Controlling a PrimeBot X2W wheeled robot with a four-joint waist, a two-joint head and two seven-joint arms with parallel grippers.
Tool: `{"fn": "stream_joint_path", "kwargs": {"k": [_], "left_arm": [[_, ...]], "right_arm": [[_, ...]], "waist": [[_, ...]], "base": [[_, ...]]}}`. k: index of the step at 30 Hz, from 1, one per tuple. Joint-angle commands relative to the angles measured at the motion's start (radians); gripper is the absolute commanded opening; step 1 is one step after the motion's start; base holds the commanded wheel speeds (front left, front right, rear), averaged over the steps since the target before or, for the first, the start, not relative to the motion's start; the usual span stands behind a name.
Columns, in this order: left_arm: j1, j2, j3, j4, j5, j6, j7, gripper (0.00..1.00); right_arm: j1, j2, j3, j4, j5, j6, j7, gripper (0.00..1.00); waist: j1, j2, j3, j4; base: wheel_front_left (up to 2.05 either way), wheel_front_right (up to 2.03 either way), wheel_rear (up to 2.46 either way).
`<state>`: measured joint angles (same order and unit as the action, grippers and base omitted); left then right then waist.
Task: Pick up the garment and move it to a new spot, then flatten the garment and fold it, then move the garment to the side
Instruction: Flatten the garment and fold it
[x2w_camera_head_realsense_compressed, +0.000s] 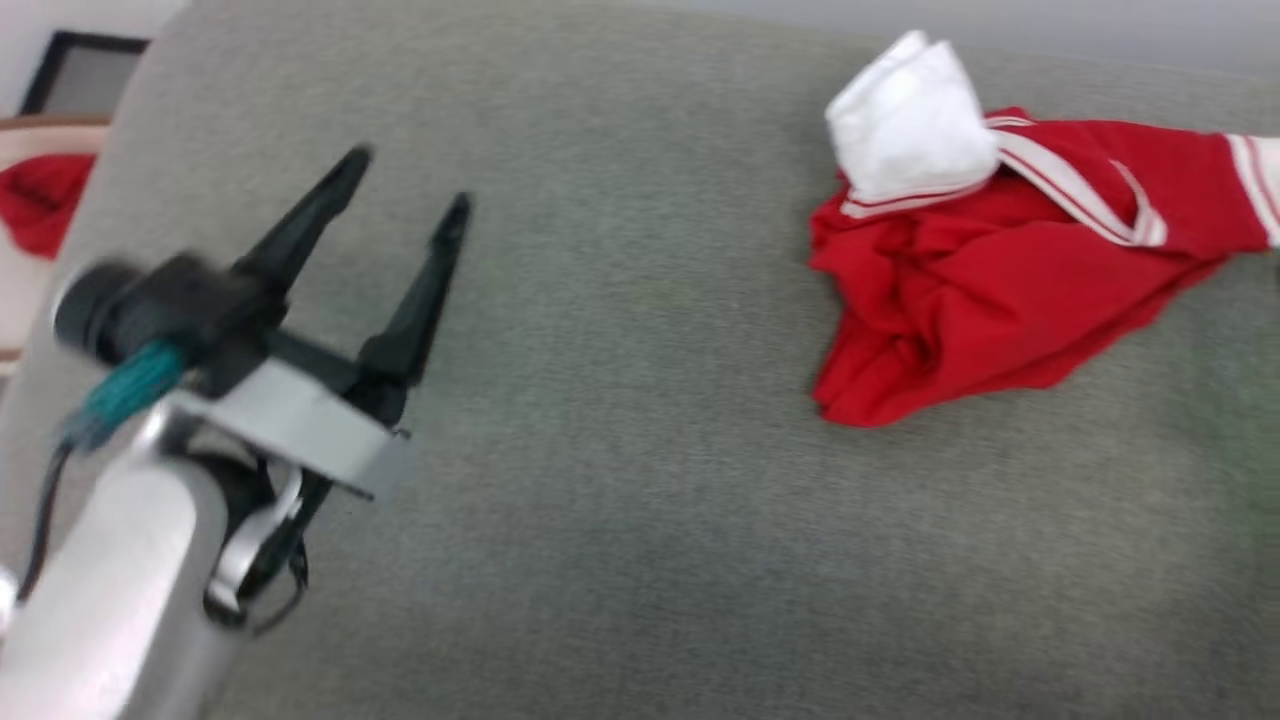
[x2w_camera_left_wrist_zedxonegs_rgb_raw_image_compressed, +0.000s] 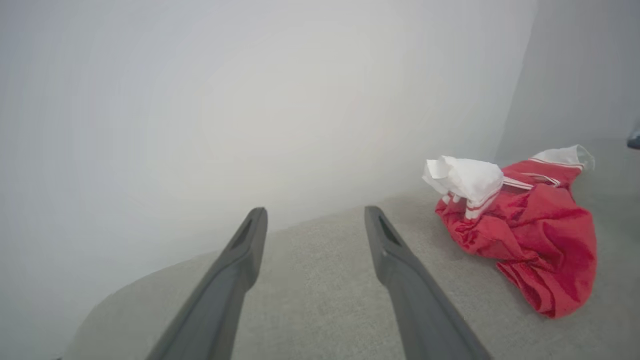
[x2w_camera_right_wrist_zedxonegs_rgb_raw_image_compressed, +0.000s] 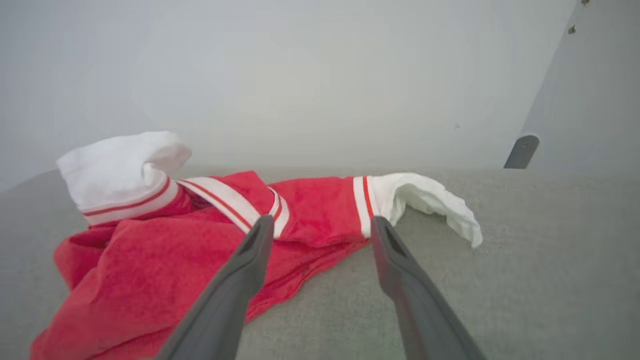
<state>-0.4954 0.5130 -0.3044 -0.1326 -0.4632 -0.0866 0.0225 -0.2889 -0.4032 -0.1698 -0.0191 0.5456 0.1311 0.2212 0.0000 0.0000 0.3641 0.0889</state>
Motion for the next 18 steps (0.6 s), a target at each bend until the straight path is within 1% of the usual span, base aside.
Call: {"fn": "stream_joint_path", "kwargs": {"k": [1, 2, 5, 7, 11, 14, 18], "left_arm": [[-0.062, 0.024, -0.045, -0.004, 0.016, -0.022, 0.037, 1.00], [-0.062, 0.024, -0.045, -0.004, 0.016, -0.022, 0.037, 1.00], [-0.200, 0.052, -0.167, 0.012, 0.000, -0.042, 0.124, 1.00], [-0.307, 0.073, -0.292, 0.022, -0.038, -0.044, 0.176, 1.00], [-0.532, 0.101, -0.541, 0.075, -0.170, -0.044, 0.263, 1.00], [-0.691, 0.091, -0.695, 0.137, -0.255, -0.044, 0.300, 1.00], [-0.869, 0.065, -0.889, 0.230, -0.340, -0.044, 0.314, 1.00]], "right_arm": [[0.036, 0.027, 0.017, -0.043, 0.001, -0.001, -0.009, 1.00], [0.036, 0.027, 0.017, -0.043, 0.001, -0.001, -0.009, 1.00], [0.085, 0.081, 0.038, -0.122, 0.007, -0.001, -0.020, 1.00], [0.109, 0.116, 0.049, -0.168, 0.006, -0.001, -0.029, 1.00], [0.141, 0.172, 0.071, -0.227, 0.001, -0.001, -0.045, 1.00], [0.154, 0.201, 0.093, -0.247, -0.004, -0.001, -0.060, 1.00], [0.150, 0.233, 0.131, -0.246, 0.000, -0.001, -0.089, 1.00]], "waist": [[0.0000, 0.0000, -0.007, -0.073], [0.0000, 0.0000, -0.007, -0.073], [0.0000, 0.0000, 0.005, -0.116], [0.0000, 0.0000, 0.018, -0.147], [0.0000, 0.0000, 0.052, -0.210], [0.0000, 0.0000, 0.081, -0.259], [0.0000, 0.0000, 0.122, -0.327]], "base": [[0.00, 0.00, 0.00], [0.00, 0.00, 0.00], [0.00, 0.00, 0.00], [0.00, 0.00, 0.00], [0.00, 0.00, 0.00], [0.00, 0.00, 0.00], [0.00, 0.00, 0.00]]}}
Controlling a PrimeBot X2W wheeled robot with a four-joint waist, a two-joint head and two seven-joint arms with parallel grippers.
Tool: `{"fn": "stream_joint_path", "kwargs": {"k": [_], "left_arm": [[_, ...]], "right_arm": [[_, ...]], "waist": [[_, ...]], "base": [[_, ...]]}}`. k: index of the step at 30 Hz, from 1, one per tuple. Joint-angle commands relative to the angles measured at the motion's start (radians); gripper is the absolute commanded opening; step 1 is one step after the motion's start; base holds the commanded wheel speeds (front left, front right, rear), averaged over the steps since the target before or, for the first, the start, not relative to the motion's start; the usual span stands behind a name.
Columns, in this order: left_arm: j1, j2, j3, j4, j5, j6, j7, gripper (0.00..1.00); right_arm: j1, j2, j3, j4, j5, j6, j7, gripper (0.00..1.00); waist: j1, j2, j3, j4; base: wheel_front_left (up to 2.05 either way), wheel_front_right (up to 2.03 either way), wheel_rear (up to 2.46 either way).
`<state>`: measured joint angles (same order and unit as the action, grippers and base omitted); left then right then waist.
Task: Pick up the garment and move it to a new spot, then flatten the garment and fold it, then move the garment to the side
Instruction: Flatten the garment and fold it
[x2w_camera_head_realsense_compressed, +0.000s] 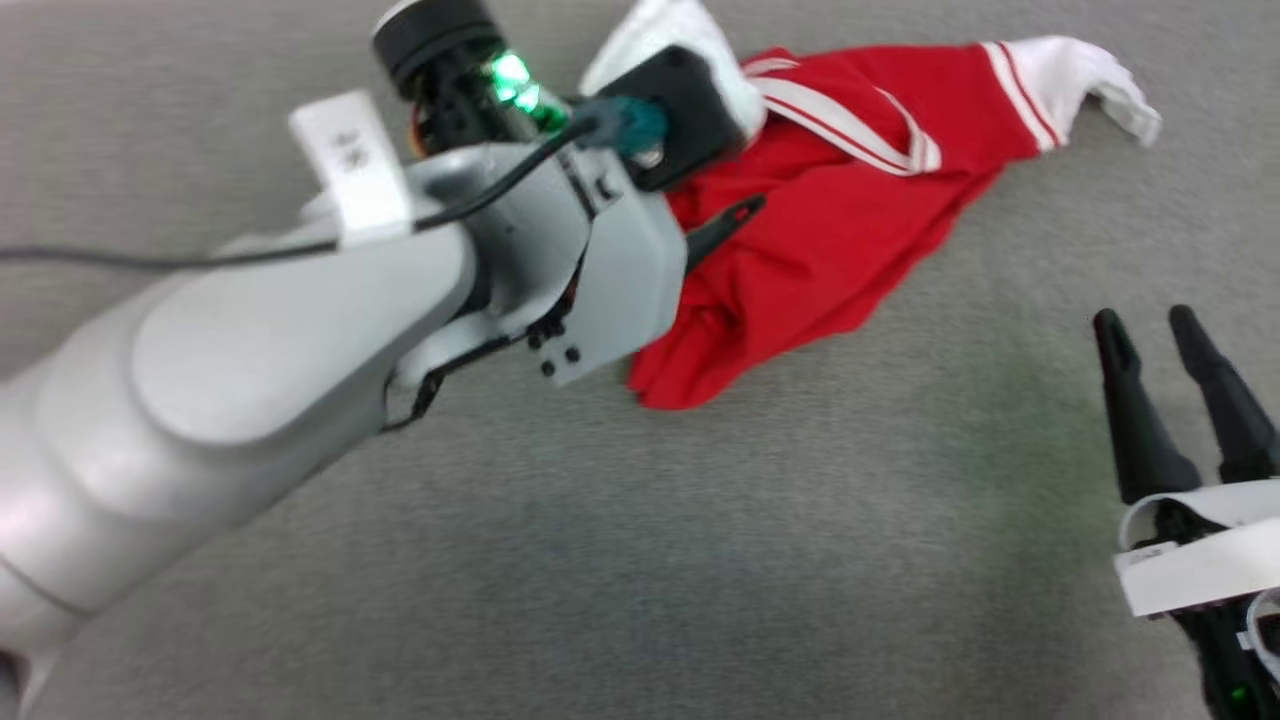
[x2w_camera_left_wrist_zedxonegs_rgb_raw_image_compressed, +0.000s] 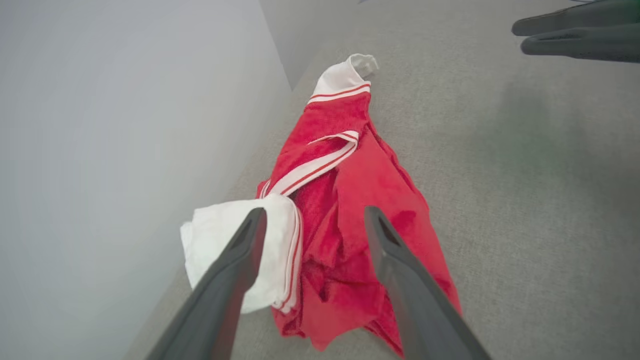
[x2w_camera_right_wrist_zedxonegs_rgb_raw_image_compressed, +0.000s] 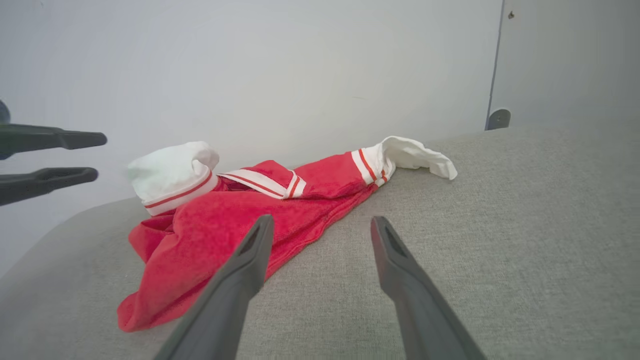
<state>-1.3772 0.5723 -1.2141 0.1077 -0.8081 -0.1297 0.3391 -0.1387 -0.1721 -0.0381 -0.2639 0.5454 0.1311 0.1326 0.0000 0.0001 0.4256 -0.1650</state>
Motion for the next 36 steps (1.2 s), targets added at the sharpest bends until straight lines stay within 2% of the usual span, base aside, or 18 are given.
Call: {"fn": "stream_joint_path", "kwargs": {"k": [1, 4, 7, 10, 15, 27, 36], "left_arm": [[-0.028, -0.001, -0.012, 0.014, -0.009, 0.000, -0.005, 1.00], [-0.106, -0.028, -0.062, 0.061, -0.029, 0.000, 0.011, 1.00], [-0.102, -0.054, -0.069, 0.058, 0.001, 0.000, 0.093, 1.00], [-0.115, -0.054, -0.065, 0.048, 0.024, 0.001, 0.163, 1.00], [-0.132, -0.059, -0.066, 0.055, 0.066, 0.001, 0.214, 1.00], [-0.176, -0.058, -0.067, 0.215, 0.151, 0.001, 0.158, 1.00], [-0.136, -0.031, -0.067, 0.177, 0.223, 0.001, 0.193, 1.00]], "right_arm": [[-0.003, 0.008, 0.008, 0.001, 0.003, -0.001, -0.008, 1.00], [-0.011, 0.022, 0.030, 0.017, 0.011, -0.001, -0.035, 1.00], [-0.021, 0.030, 0.056, 0.035, 0.022, -0.001, -0.060, 1.00], [-0.029, 0.032, 0.082, 0.056, 0.032, -0.001, -0.084, 1.00], [-0.043, 0.035, 0.120, 0.080, 0.047, -0.001, -0.110, 1.00], [-0.065, 0.030, 0.172, 0.117, 0.088, -0.001, -0.148, 1.00], [-0.077, 0.026, 0.196, 0.126, 0.109, -0.001, -0.159, 1.00]], "waist": [[0.0000, -0.0001, 0.071, -0.088], [0.0000, -0.0001, 0.097, -0.128], [0.0000, -0.0001, 0.120, -0.163], [0.0000, -0.0001, 0.136, -0.190], [0.0000, -0.0001, 0.150, -0.216], [0.0000, -0.0001, 0.164, -0.244], [0.0000, -0.0001, 0.174, -0.248]], "base": [[0.00, 0.00, 0.00], [0.00, 0.00, 0.00], [0.00, 0.00, 0.00], [0.00, 0.00, 0.00], [0.00, 0.00, 0.00], [0.00, 0.00, 0.00], [0.00, 0.00, 0.00]]}}
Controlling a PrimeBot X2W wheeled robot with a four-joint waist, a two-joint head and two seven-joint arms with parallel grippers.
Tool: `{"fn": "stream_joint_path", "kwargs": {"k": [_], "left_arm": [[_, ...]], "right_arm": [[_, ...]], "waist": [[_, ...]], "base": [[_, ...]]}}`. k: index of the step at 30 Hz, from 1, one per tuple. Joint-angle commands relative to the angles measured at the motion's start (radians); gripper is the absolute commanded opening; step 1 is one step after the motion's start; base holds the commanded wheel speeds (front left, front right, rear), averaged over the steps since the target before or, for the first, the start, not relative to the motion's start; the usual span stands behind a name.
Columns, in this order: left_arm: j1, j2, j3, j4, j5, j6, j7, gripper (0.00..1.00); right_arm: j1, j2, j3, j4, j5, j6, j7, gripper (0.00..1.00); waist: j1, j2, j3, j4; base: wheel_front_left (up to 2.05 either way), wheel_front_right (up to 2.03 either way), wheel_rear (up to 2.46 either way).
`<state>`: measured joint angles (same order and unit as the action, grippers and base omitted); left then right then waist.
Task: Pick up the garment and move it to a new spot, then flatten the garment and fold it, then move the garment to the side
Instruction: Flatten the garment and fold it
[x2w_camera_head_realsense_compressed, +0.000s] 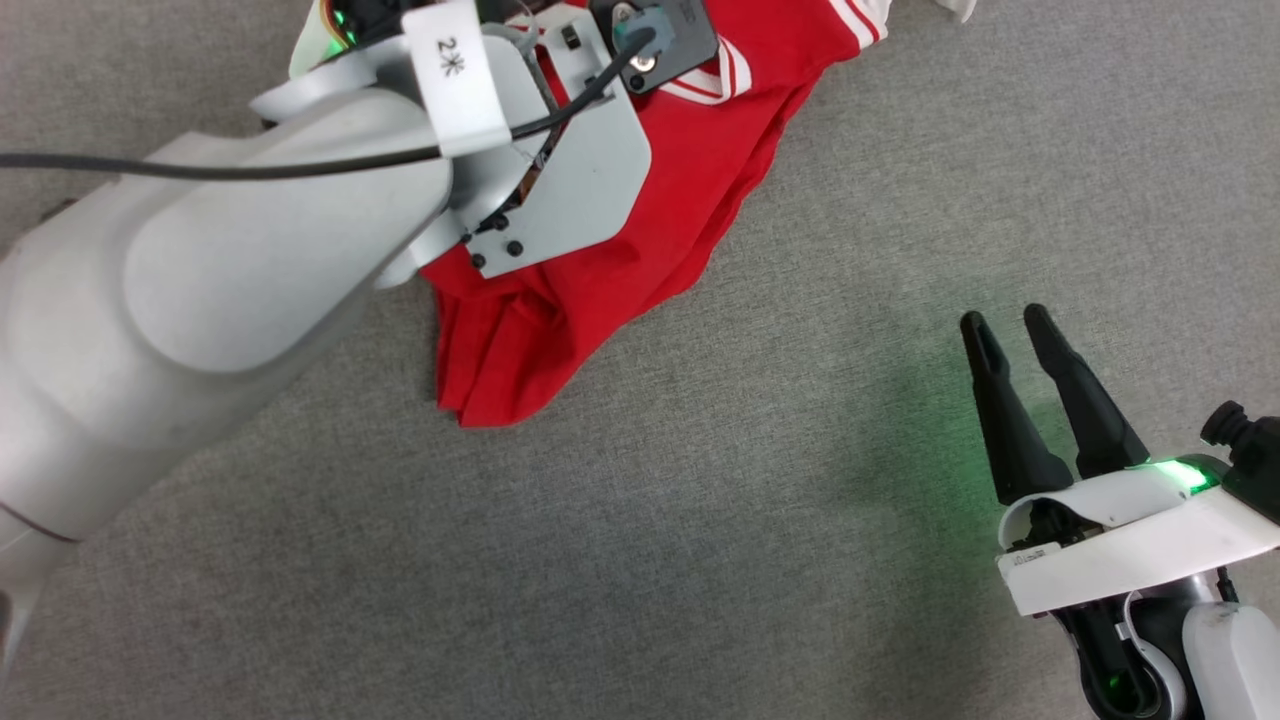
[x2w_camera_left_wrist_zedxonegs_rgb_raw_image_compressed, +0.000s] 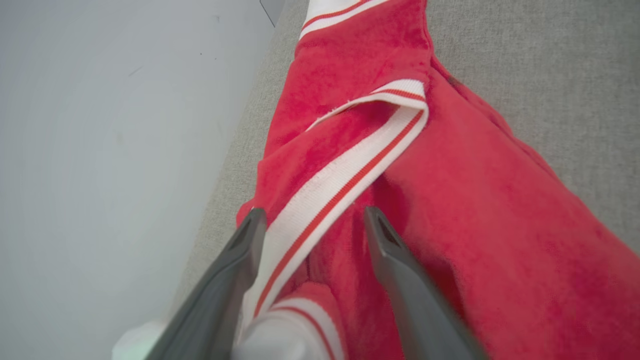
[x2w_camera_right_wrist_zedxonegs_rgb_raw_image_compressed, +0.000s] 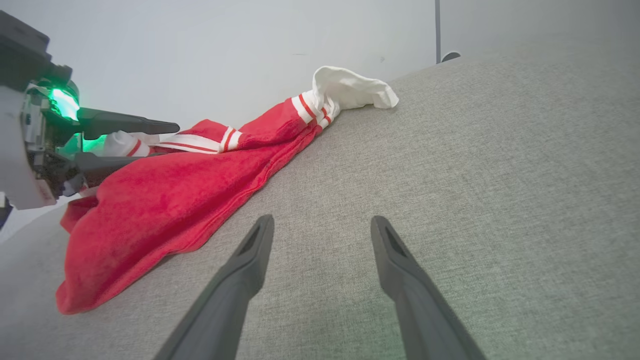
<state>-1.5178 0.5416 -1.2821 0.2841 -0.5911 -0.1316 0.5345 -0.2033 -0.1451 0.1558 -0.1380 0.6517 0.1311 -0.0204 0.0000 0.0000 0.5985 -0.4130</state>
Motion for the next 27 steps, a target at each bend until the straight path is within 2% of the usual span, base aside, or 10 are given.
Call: {"fn": "stream_joint_path", "kwargs": {"k": [1, 7, 11, 12, 13, 14, 17, 19, 23, 27], "left_arm": [[0.003, -0.001, 0.001, 0.003, 0.011, 0.002, -0.008, 1.00], [-0.005, -0.012, 0.001, 0.025, 0.077, 0.002, -0.032, 1.00], [-0.007, -0.022, 0.001, 0.059, 0.081, 0.002, -0.053, 0.98], [-0.012, -0.026, 0.001, 0.070, 0.071, 0.002, -0.061, 0.69], [-0.018, -0.030, 0.001, 0.083, 0.055, 0.002, -0.069, 0.32], [-0.026, -0.034, 0.001, 0.100, 0.031, 0.002, -0.079, 0.01], [-0.050, -0.050, 0.001, 0.154, -0.084, 0.002, -0.097, 0.00], [-0.077, -0.057, 0.002, 0.206, -0.198, 0.002, -0.108, 0.00], [-0.100, -0.095, 0.067, 0.386, -0.419, 0.002, -0.084, 0.00], [-0.116, -0.140, 0.109, 0.531, -0.479, 0.030, -0.060, 0.00]], "right_arm": [[-0.014, -0.002, 0.005, -0.001, 0.005, -0.001, -0.005, 1.00], [-0.019, -0.006, 0.024, -0.004, 0.017, -0.001, -0.009, 1.00], [-0.025, -0.004, 0.036, -0.005, 0.030, -0.001, -0.015, 1.00], [-0.025, -0.003, 0.039, -0.005, 0.033, -0.001, -0.015, 1.00], [-0.025, -0.004, 0.041, -0.004, 0.037, -0.001, -0.017, 1.00], [-0.025, -0.005, 0.042, -0.002, 0.038, -0.001, -0.019, 1.00], [-0.022, -0.007, 0.045, 0.006, 0.045, -0.001, -0.025, 1.00], [-0.020, -0.008, 0.048, 0.010, 0.048, -0.001, -0.027, 1.00], [-0.023, -0.005, 0.053, 0.012, 0.053, -0.001, -0.029, 1.00], [-0.026, -0.003, 0.062, 0.005, 0.054, -0.001, -0.023, 1.00]], "waist": [[0.0000, 0.0000, 0.002, 0.000], [0.0000, 0.0000, 0.010, -0.003], [0.0000, 0.0000, 0.015, -0.009], [0.0000, 0.0000, 0.016, -0.011], [0.0000, 0.0000, 0.018, -0.011], [0.0000, 0.0000, 0.018, -0.012], [0.0000, 0.0000, 0.018, -0.012], [0.0000, 0.0000, 0.017, -0.012], [0.0000, 0.0000, 0.017, -0.010], [0.0000, 0.0000, 0.021, -0.011]], "base": [[0.00, 0.00, 0.00], [0.00, 0.00, 0.00], [0.00, 0.00, 0.00], [0.00, 0.00, 0.00], [0.00, 0.00, 0.00], [0.00, 0.00, 0.00], [0.00, 0.00, 0.00], [0.00, 0.00, 0.00], [0.00, 0.00, 0.00], [0.00, 0.00, 0.00]]}}
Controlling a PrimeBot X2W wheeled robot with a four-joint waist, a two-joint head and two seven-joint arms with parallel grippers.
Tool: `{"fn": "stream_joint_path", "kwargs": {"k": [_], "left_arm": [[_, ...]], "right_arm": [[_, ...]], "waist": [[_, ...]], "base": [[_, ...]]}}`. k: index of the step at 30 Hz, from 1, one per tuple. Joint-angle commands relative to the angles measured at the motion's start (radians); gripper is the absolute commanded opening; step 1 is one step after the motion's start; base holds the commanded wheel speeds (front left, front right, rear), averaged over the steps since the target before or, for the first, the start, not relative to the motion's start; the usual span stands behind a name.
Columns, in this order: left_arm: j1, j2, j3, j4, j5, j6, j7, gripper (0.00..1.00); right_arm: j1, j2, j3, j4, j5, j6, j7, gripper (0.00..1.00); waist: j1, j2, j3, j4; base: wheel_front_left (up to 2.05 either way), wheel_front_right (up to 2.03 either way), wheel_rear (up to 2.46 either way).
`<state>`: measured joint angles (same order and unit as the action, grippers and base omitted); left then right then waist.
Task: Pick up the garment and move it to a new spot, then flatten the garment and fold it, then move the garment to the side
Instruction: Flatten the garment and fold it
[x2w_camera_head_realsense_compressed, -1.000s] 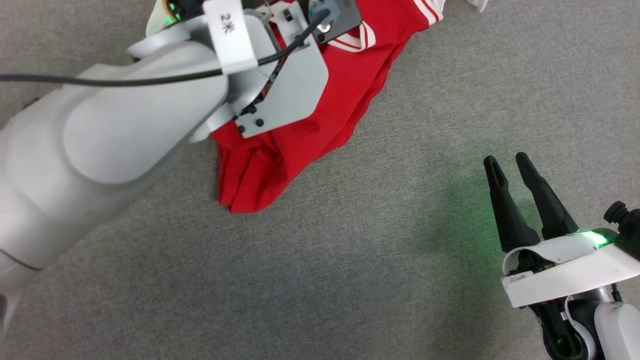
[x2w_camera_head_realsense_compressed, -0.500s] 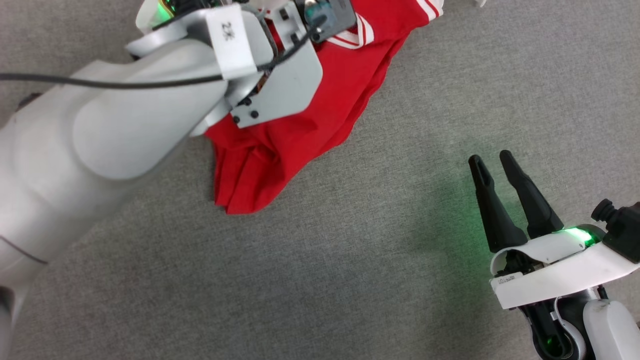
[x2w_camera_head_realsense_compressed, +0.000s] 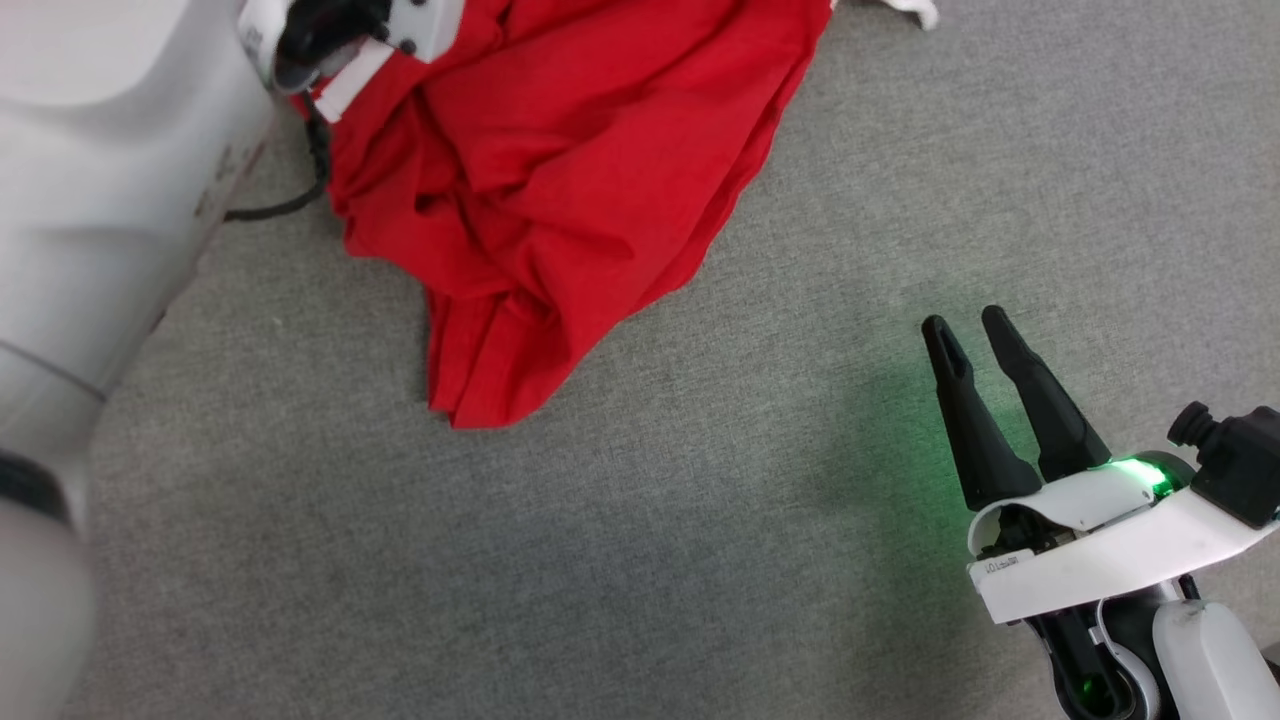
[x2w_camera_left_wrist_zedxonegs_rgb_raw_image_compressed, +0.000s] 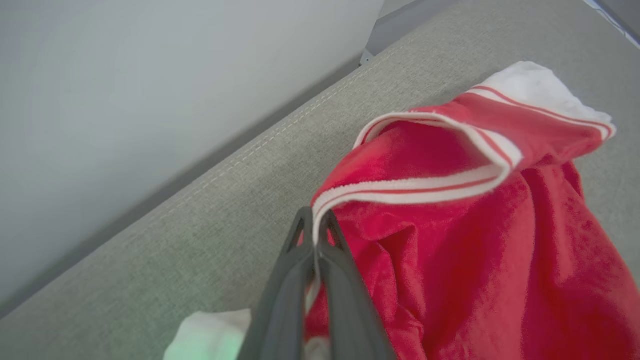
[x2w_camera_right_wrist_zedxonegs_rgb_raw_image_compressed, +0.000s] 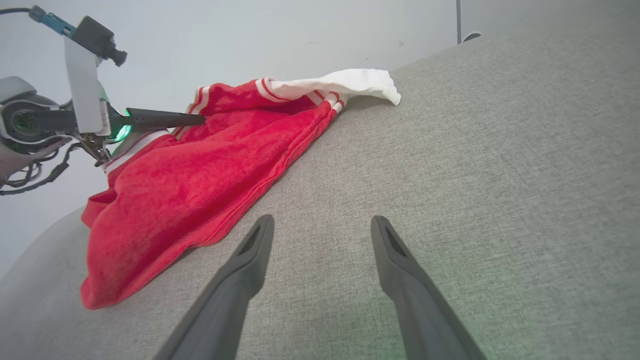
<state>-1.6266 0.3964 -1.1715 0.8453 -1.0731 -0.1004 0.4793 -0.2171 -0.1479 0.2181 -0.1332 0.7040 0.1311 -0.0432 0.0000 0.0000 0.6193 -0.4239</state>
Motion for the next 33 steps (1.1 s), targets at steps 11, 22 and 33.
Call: {"fn": "stream_joint_path", "kwargs": {"k": [11, 22, 33], "left_arm": [[-0.053, -0.093, 0.055, 0.238, -0.023, 0.073, -0.112, 1.00], [-0.033, -0.129, 0.075, 0.312, -0.048, -0.007, -0.231, 1.00], [0.076, -0.077, 0.130, 0.166, -0.171, -0.031, -0.287, 1.00]], "right_arm": [[-0.020, 0.001, 0.015, -0.008, 0.015, -0.001, 0.005, 1.00], [-0.005, -0.029, -0.032, -0.019, -0.011, -0.001, 0.036, 1.00], [0.057, -0.037, -0.128, -0.094, -0.067, -0.001, 0.148, 1.00]], "waist": [[0.0000, 0.0000, 0.028, 0.005], [0.0000, 0.0000, -0.051, 0.098], [0.0000, 0.0000, -0.168, 0.238]], "base": [[0.00, 0.00, 0.00], [0.00, 0.00, 0.00], [0.00, 0.00, 0.00]]}}
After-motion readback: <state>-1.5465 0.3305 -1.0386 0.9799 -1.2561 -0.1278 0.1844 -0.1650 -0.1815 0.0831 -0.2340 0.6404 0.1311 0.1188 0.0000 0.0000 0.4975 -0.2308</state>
